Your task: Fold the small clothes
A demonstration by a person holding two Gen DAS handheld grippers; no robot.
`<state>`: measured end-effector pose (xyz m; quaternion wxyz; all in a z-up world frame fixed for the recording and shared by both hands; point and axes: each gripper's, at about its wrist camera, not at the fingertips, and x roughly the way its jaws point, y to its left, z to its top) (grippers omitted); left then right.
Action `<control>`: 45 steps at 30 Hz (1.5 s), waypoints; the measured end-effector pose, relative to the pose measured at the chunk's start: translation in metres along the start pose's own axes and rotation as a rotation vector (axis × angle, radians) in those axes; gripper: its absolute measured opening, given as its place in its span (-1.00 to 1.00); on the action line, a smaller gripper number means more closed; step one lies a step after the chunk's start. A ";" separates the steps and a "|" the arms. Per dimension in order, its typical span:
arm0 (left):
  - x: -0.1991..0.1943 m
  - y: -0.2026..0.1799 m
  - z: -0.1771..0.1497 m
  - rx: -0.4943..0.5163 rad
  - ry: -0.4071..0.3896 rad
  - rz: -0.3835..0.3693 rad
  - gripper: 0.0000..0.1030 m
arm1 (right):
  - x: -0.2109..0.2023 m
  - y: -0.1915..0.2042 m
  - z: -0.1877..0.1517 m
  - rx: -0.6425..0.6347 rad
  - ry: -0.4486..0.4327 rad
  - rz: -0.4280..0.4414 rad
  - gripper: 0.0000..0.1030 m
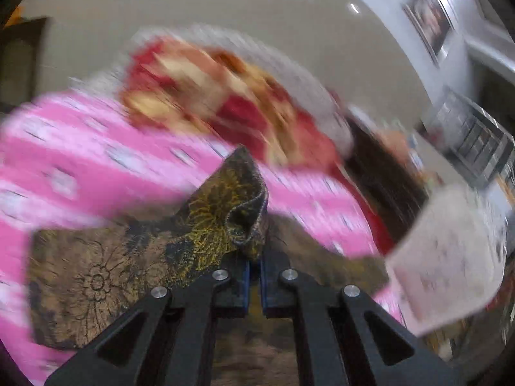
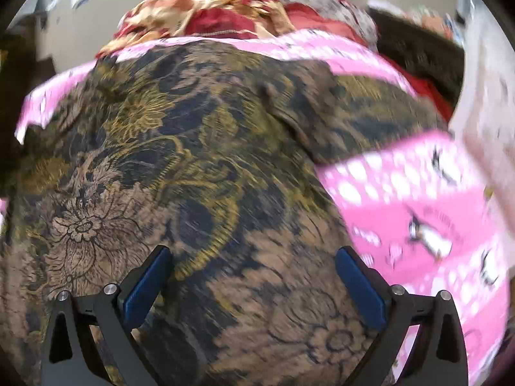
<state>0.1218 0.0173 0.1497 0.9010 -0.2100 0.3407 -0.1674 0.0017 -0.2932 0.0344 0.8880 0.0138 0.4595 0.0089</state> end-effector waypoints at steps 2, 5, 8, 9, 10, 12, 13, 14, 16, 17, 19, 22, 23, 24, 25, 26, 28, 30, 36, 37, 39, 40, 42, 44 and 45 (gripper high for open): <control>0.061 -0.033 -0.036 0.051 0.091 -0.027 -0.92 | -0.003 -0.004 -0.002 0.023 -0.018 0.025 1.00; 0.129 -0.067 -0.081 0.168 0.210 -0.017 -0.92 | -0.003 0.001 -0.005 0.006 -0.026 0.000 1.00; 0.161 -0.093 -0.107 0.237 0.286 -0.045 -0.92 | -0.003 0.003 -0.005 0.002 -0.028 0.000 1.00; 0.166 -0.103 -0.111 0.263 0.288 -0.062 -0.92 | -0.003 0.002 -0.005 0.007 -0.029 0.008 1.00; 0.170 -0.105 -0.111 0.267 0.291 -0.076 -0.92 | -0.004 0.000 -0.006 0.013 -0.031 0.016 1.00; 0.175 -0.111 -0.110 0.263 0.278 -0.097 -0.92 | -0.005 -0.001 -0.006 0.018 -0.033 0.024 1.00; 0.178 -0.112 -0.107 0.245 0.275 -0.112 -0.92 | -0.005 0.000 -0.006 0.016 -0.032 0.024 1.00; 0.177 -0.111 -0.107 0.231 0.275 -0.122 -0.92 | -0.004 0.001 -0.006 0.014 -0.031 0.023 1.00; 0.181 -0.114 -0.106 0.235 0.286 -0.129 -0.92 | -0.005 -0.001 -0.007 0.022 -0.031 0.033 1.00; 0.186 -0.114 -0.111 0.232 0.301 -0.129 -0.92 | -0.005 -0.001 -0.007 0.022 -0.031 0.034 1.00; 0.191 -0.116 -0.114 0.227 0.336 -0.145 -0.87 | -0.005 0.001 -0.007 0.017 -0.030 0.028 1.00; 0.189 -0.110 -0.116 0.203 0.402 -0.162 -0.28 | -0.003 -0.002 -0.004 0.015 -0.027 0.034 1.00; 0.182 -0.109 -0.115 0.199 0.401 -0.167 -0.05 | -0.001 -0.002 -0.002 0.008 -0.026 0.031 1.00; 0.172 -0.107 -0.113 0.209 0.390 -0.150 0.04 | -0.001 -0.001 -0.002 0.006 -0.025 0.029 1.00; 0.158 -0.105 -0.111 0.223 0.372 -0.134 0.16 | -0.001 -0.002 -0.001 0.009 -0.021 0.031 1.00; 0.143 -0.102 -0.109 0.234 0.354 -0.133 0.18 | -0.001 -0.002 0.001 0.013 -0.019 0.035 1.00; 0.106 -0.087 -0.103 0.257 0.293 -0.120 0.18 | -0.005 -0.005 0.004 0.022 -0.014 0.050 1.00; 0.071 -0.057 -0.096 0.248 0.213 -0.035 0.19 | -0.016 -0.008 0.011 0.026 -0.038 0.077 1.00; 0.016 0.068 -0.072 0.051 0.011 0.466 -0.09 | -0.044 0.015 0.070 -0.112 -0.253 0.228 0.91; 0.018 0.086 -0.071 -0.005 0.010 0.537 -0.16 | -0.037 0.026 0.081 -0.153 -0.242 0.252 0.58; 0.030 0.109 -0.074 -0.101 0.050 0.555 -0.16 | -0.006 0.046 0.105 -0.209 -0.155 0.354 -0.01; 0.035 0.116 -0.078 -0.127 0.069 0.546 -0.16 | 0.019 0.053 0.114 -0.224 -0.088 0.393 -0.33; 0.041 0.115 -0.089 -0.074 0.049 0.589 -0.08 | 0.055 0.048 0.119 -0.232 -0.018 0.317 -0.48; 0.044 0.112 -0.098 -0.008 0.039 0.606 0.03 | 0.085 0.009 0.120 -0.117 0.016 0.220 -0.64; 0.042 0.113 -0.100 -0.008 0.027 0.593 0.04 | 0.088 -0.011 0.120 -0.044 0.008 0.234 -0.79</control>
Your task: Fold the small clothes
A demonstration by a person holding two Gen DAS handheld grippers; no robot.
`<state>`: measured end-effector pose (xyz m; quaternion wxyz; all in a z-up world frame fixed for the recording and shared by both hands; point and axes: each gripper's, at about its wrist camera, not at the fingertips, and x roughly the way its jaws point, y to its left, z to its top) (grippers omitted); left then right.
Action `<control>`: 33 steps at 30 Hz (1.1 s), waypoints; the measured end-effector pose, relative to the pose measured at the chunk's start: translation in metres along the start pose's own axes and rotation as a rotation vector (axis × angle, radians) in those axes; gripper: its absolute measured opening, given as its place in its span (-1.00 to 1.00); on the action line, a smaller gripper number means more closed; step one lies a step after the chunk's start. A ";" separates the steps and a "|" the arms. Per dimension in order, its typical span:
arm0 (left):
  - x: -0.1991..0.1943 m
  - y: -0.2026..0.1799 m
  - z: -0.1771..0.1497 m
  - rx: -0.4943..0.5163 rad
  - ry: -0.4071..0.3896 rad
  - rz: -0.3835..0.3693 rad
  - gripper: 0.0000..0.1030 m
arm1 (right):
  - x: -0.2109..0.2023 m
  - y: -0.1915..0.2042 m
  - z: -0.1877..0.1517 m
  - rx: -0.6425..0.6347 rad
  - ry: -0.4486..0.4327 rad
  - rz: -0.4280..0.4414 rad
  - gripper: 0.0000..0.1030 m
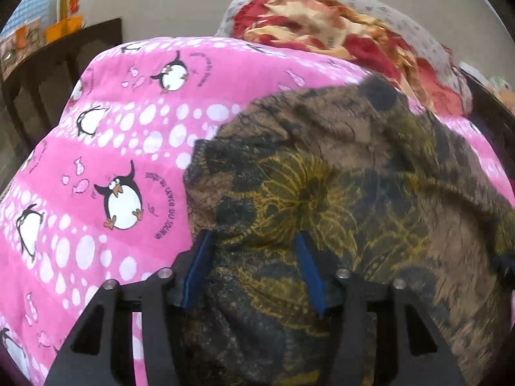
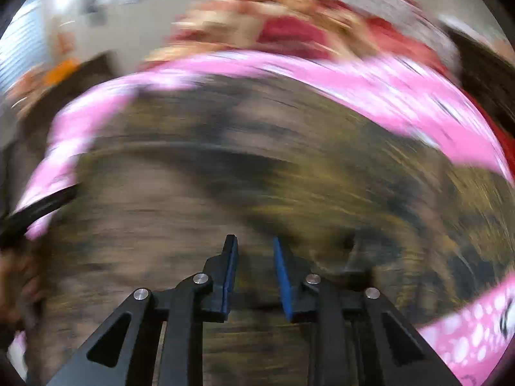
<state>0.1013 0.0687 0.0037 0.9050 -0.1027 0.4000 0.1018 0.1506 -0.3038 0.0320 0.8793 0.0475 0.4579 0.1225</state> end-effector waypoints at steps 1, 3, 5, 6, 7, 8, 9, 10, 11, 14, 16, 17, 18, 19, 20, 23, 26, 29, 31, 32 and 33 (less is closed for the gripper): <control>0.000 0.005 0.000 -0.015 -0.002 -0.014 0.06 | -0.005 -0.018 -0.001 0.067 -0.015 0.005 -0.97; 0.003 0.010 0.000 -0.047 0.002 -0.046 0.11 | -0.015 -0.028 -0.002 0.085 -0.032 -0.003 -0.99; 0.003 0.017 -0.001 -0.075 -0.002 -0.076 0.18 | -0.024 -0.018 -0.001 0.058 -0.046 -0.034 -0.92; 0.002 0.016 -0.001 -0.083 -0.004 -0.081 0.18 | -0.031 -0.009 0.000 0.035 -0.065 -0.040 -0.84; 0.002 0.014 0.000 -0.086 -0.004 -0.081 0.19 | -0.035 0.001 0.004 0.012 -0.086 -0.033 -0.83; 0.003 0.015 -0.001 -0.086 -0.005 -0.077 0.20 | -0.037 0.010 0.012 -0.012 -0.105 -0.019 -0.82; 0.002 0.014 -0.001 -0.079 -0.004 -0.066 0.20 | -0.035 0.016 0.021 -0.035 -0.112 -0.015 -0.73; 0.003 0.011 0.000 -0.071 -0.003 -0.056 0.20 | -0.024 0.021 0.033 -0.058 -0.100 -0.015 -0.55; 0.003 0.010 0.000 -0.066 -0.002 -0.049 0.20 | -0.010 0.020 0.040 -0.070 -0.070 -0.022 -0.49; 0.003 0.008 0.001 -0.064 -0.001 -0.046 0.21 | 0.030 -0.002 0.052 -0.076 0.044 -0.218 -0.51; 0.004 0.008 0.003 -0.064 -0.001 -0.045 0.21 | 0.028 -0.018 0.055 -0.013 0.052 -0.199 -0.51; 0.004 0.009 0.002 -0.066 -0.002 -0.047 0.21 | 0.019 -0.013 0.056 -0.017 0.035 -0.225 -0.51; 0.004 0.009 0.002 -0.067 -0.002 -0.047 0.21 | 0.010 -0.004 0.057 -0.040 0.004 -0.244 -0.51; 0.005 0.007 0.005 -0.067 -0.002 -0.046 0.22 | -0.002 0.008 0.056 -0.072 -0.039 -0.225 -0.44; 0.005 0.006 0.005 -0.068 -0.002 -0.043 0.22 | -0.012 0.022 0.055 -0.100 -0.077 -0.173 -0.44; 0.007 0.005 0.006 -0.058 0.001 -0.034 0.26 | -0.004 0.060 0.045 -0.251 -0.044 -0.071 -0.41; 0.007 0.005 0.006 -0.057 0.003 -0.039 0.29 | 0.027 0.030 0.037 -0.142 0.053 -0.174 -0.03; 0.010 0.002 0.008 -0.039 0.013 -0.042 0.44 | 0.005 0.019 0.041 -0.021 0.042 -0.146 0.10; 0.011 0.002 0.009 -0.032 0.016 -0.068 0.60 | -0.021 0.031 0.031 -0.083 -0.023 -0.109 0.10; 0.011 0.002 0.010 -0.032 0.017 -0.087 0.66 | -0.031 0.033 0.020 -0.103 -0.033 -0.074 0.10; 0.011 0.003 0.010 -0.032 0.018 -0.090 0.66 | -0.030 0.032 0.006 -0.118 -0.009 -0.056 0.10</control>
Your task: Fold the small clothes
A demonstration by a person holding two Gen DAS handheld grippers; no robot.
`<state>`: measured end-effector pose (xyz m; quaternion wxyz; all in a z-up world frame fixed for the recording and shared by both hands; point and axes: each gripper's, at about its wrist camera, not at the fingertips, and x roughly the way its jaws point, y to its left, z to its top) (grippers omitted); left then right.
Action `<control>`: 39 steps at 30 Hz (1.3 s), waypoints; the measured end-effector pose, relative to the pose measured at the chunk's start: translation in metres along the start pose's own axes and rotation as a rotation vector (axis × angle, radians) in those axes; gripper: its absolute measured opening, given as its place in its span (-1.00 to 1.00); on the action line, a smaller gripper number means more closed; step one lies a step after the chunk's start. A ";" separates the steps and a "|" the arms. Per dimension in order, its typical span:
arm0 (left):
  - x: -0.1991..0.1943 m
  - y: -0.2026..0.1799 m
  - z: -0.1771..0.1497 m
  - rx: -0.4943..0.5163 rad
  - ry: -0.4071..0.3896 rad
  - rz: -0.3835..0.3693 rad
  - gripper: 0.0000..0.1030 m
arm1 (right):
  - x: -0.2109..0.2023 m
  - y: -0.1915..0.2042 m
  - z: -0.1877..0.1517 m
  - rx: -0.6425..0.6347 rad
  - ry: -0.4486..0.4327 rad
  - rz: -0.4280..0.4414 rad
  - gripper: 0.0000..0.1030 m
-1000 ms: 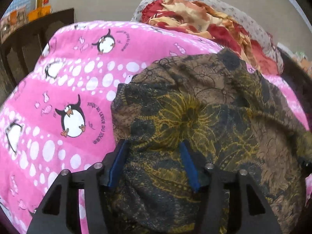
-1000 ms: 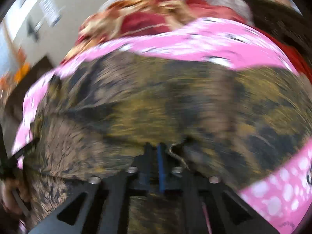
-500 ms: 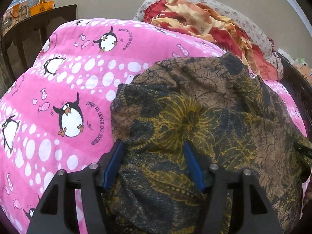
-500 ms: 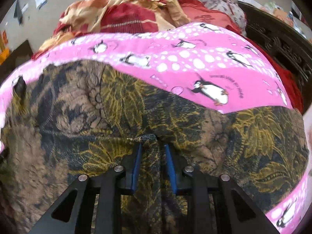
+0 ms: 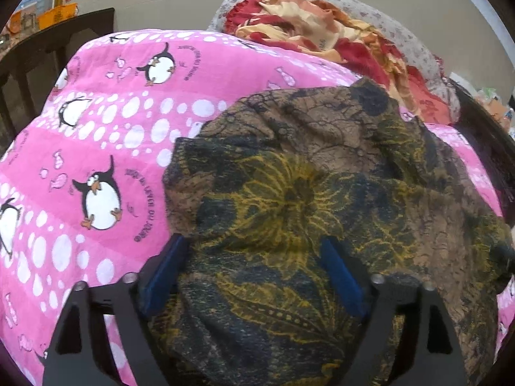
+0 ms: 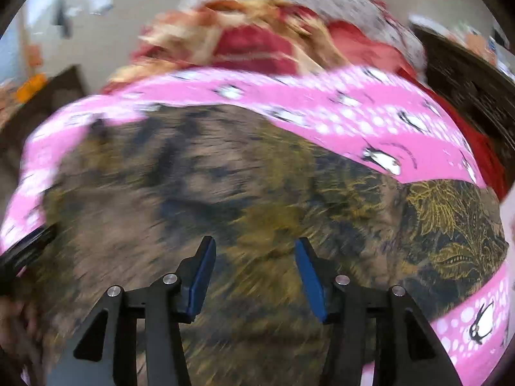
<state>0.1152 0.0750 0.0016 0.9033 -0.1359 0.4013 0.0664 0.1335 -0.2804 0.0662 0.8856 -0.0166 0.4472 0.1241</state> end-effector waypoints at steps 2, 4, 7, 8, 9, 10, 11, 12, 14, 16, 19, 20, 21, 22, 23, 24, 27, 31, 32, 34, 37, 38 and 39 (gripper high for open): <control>0.003 -0.004 0.001 0.021 0.013 0.016 0.74 | 0.023 -0.003 -0.029 -0.026 0.120 0.017 0.13; 0.008 -0.014 0.003 0.071 0.035 0.058 0.78 | 0.016 -0.003 -0.036 -0.041 0.056 0.028 0.21; -0.003 -0.025 0.009 0.127 0.030 0.125 0.78 | 0.018 0.003 -0.029 -0.067 0.113 0.030 0.61; -0.012 -0.028 0.012 0.124 0.018 0.142 0.77 | 0.026 0.011 -0.022 -0.100 0.161 0.035 0.74; -0.024 -0.031 0.014 0.106 -0.010 0.140 0.77 | 0.026 0.020 -0.019 -0.130 0.194 0.027 0.84; -0.038 -0.034 0.016 0.081 -0.046 0.107 0.77 | 0.023 0.029 -0.015 -0.152 0.198 0.009 0.83; -0.045 -0.039 0.016 0.069 -0.067 0.079 0.77 | 0.012 0.038 -0.008 -0.163 0.154 0.015 0.80; -0.048 -0.045 0.016 0.070 -0.073 0.069 0.77 | 0.002 0.046 0.001 -0.166 0.093 0.011 0.74; -0.042 -0.062 0.013 0.105 -0.057 0.065 0.77 | -0.010 0.055 0.019 -0.133 -0.010 -0.034 0.74; -0.025 -0.072 0.004 0.155 -0.036 0.101 0.78 | -0.004 0.060 0.034 -0.098 -0.063 -0.048 0.74; -0.002 -0.061 -0.013 0.120 0.029 0.138 0.78 | 0.037 0.058 0.028 -0.085 0.036 -0.091 0.74; -0.003 -0.054 -0.016 0.087 0.021 0.105 0.78 | 0.051 0.055 0.023 -0.070 0.064 -0.071 0.76; -0.005 -0.050 -0.015 0.070 0.012 0.088 0.78 | 0.048 0.051 0.022 -0.050 0.034 -0.044 0.77; -0.004 -0.050 -0.015 0.072 0.016 0.088 0.78 | 0.049 0.051 0.027 -0.044 0.052 -0.031 0.77; -0.004 -0.052 -0.016 0.078 0.017 0.093 0.81 | 0.045 0.050 0.032 -0.050 0.070 -0.016 0.77; -0.003 -0.054 -0.017 0.087 0.018 0.103 0.82 | 0.038 0.048 0.037 -0.055 0.064 -0.004 0.65; -0.003 -0.057 -0.018 0.093 0.020 0.109 0.86 | -0.007 0.004 0.057 -0.035 -0.053 -0.022 0.54; -0.003 -0.056 -0.018 0.086 0.021 0.097 0.92 | -0.063 -0.122 0.054 0.184 -0.150 -0.062 0.62; -0.003 -0.057 -0.018 0.088 0.022 0.100 0.93 | -0.073 -0.162 0.047 0.284 -0.158 -0.072 0.63; -0.001 -0.058 -0.017 0.086 0.022 0.103 0.94 | -0.085 -0.229 0.028 0.467 -0.139 -0.070 0.62; 0.000 -0.058 -0.017 0.083 0.021 0.104 0.95 | -0.085 -0.315 -0.013 0.734 -0.091 -0.035 0.32; 0.000 -0.057 -0.017 0.083 0.021 0.104 0.95 | -0.081 -0.337 -0.028 0.824 -0.090 -0.001 0.19; 0.000 -0.057 -0.017 0.082 0.021 0.104 0.95 | -0.073 -0.355 -0.040 0.908 -0.105 0.048 0.09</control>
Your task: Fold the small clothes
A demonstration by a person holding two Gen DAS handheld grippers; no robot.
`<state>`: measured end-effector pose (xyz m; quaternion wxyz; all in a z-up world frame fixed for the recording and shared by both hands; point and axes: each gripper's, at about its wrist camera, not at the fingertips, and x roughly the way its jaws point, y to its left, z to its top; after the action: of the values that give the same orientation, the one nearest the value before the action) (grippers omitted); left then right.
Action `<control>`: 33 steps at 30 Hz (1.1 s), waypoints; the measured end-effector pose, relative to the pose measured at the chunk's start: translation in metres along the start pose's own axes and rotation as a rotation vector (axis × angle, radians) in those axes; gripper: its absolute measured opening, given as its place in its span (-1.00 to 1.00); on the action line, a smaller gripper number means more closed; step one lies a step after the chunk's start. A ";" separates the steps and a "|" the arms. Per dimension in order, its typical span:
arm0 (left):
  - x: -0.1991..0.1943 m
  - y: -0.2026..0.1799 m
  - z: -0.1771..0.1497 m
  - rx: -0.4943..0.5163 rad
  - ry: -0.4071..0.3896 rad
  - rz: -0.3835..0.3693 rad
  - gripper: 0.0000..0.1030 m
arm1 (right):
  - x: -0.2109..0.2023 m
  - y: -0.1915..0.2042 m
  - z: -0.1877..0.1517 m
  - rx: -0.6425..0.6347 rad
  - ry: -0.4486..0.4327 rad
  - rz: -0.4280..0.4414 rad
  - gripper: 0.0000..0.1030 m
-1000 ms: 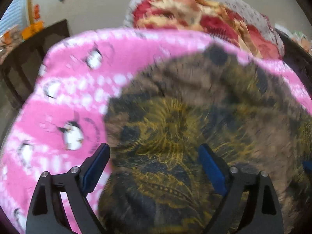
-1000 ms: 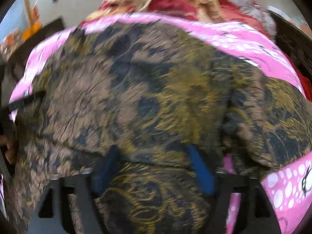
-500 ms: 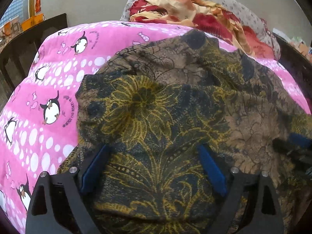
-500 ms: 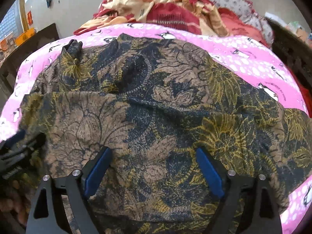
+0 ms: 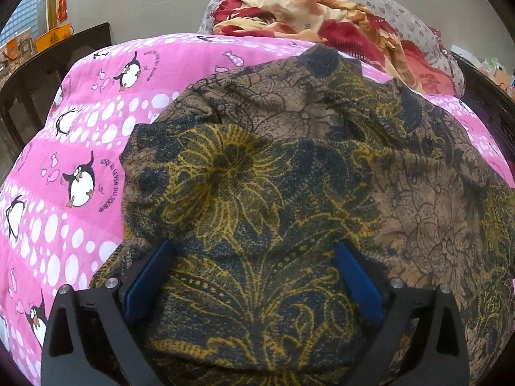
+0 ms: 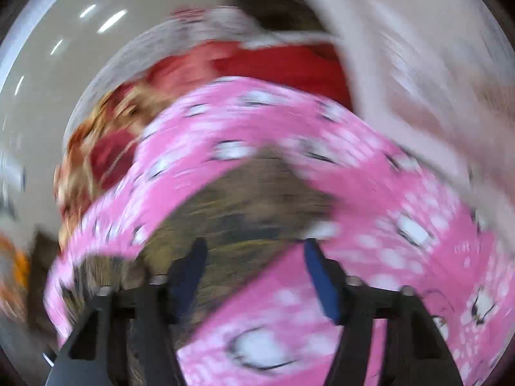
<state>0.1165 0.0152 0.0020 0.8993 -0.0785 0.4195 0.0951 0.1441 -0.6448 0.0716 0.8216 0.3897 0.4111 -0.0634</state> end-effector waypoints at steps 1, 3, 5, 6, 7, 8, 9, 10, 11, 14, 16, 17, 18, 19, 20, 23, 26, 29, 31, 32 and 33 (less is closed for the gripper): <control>0.000 0.000 0.000 0.000 0.000 0.000 0.95 | 0.002 -0.010 0.001 0.045 0.002 0.043 0.03; 0.000 0.000 0.000 -0.001 0.000 -0.001 0.95 | 0.012 -0.024 0.004 0.120 0.022 0.155 0.02; 0.001 0.000 0.000 -0.002 0.001 0.002 0.95 | 0.020 -0.028 0.008 0.138 0.012 0.162 -0.01; 0.001 0.000 0.001 -0.002 0.001 0.003 0.95 | 0.027 -0.025 0.007 0.137 0.010 0.173 -0.03; 0.001 0.000 0.001 -0.003 0.001 0.003 0.96 | 0.032 -0.023 0.007 0.130 0.007 0.170 -0.05; 0.002 0.000 0.001 -0.003 0.001 0.003 0.96 | 0.037 -0.019 0.008 0.113 0.001 0.157 -0.15; 0.002 0.000 0.002 -0.003 0.001 0.003 0.96 | 0.040 -0.018 0.009 0.099 -0.002 0.142 -0.38; 0.002 0.000 0.002 -0.003 0.001 0.003 0.96 | 0.044 -0.018 0.012 0.101 0.003 0.117 -0.61; 0.002 0.000 0.002 -0.002 0.001 0.004 0.96 | 0.045 -0.020 0.015 0.112 0.000 0.113 -0.70; 0.002 0.000 0.001 -0.003 0.001 0.003 0.96 | 0.018 -0.002 0.020 0.041 -0.070 0.106 -0.88; 0.002 0.001 0.001 -0.003 0.001 0.003 0.96 | -0.011 0.022 0.029 -0.035 -0.136 0.090 -0.89; 0.002 0.001 0.001 -0.003 0.001 0.003 0.96 | -0.030 0.035 0.034 -0.074 -0.183 0.078 -0.89; 0.002 0.001 0.001 -0.004 0.000 0.001 0.96 | -0.049 0.047 0.040 -0.105 -0.228 0.066 -0.89; 0.002 0.001 0.001 -0.005 0.000 0.000 0.96 | -0.068 0.059 0.045 -0.134 -0.276 0.050 -0.89; 0.002 0.001 0.001 -0.005 0.000 0.000 0.96 | -0.086 0.072 0.049 -0.166 -0.320 0.044 -0.89; 0.002 0.001 0.001 -0.004 0.000 0.002 0.96 | -0.112 0.116 0.046 -0.292 -0.340 0.057 -0.89; 0.002 -0.001 0.001 0.007 0.006 0.011 0.96 | -0.110 0.166 0.018 -0.415 -0.296 0.131 -0.89; -0.006 0.000 0.006 0.021 0.026 -0.022 0.96 | -0.093 0.227 -0.032 -0.557 -0.237 0.223 -0.89; -0.022 0.007 0.012 0.016 0.013 -0.071 0.96 | -0.075 0.260 -0.068 -0.611 -0.179 0.299 -0.89; -0.031 0.011 0.016 0.012 -0.007 -0.091 0.96 | -0.062 0.277 -0.090 -0.637 -0.148 0.341 -0.89; -0.038 0.015 0.018 0.010 -0.024 -0.108 0.96 | -0.048 0.290 -0.112 -0.659 -0.118 0.369 -0.89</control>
<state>0.1027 0.0294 0.0420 0.9085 -0.0953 0.4044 0.0454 0.1660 -0.3786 0.2364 0.9227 0.1678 0.2842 0.1990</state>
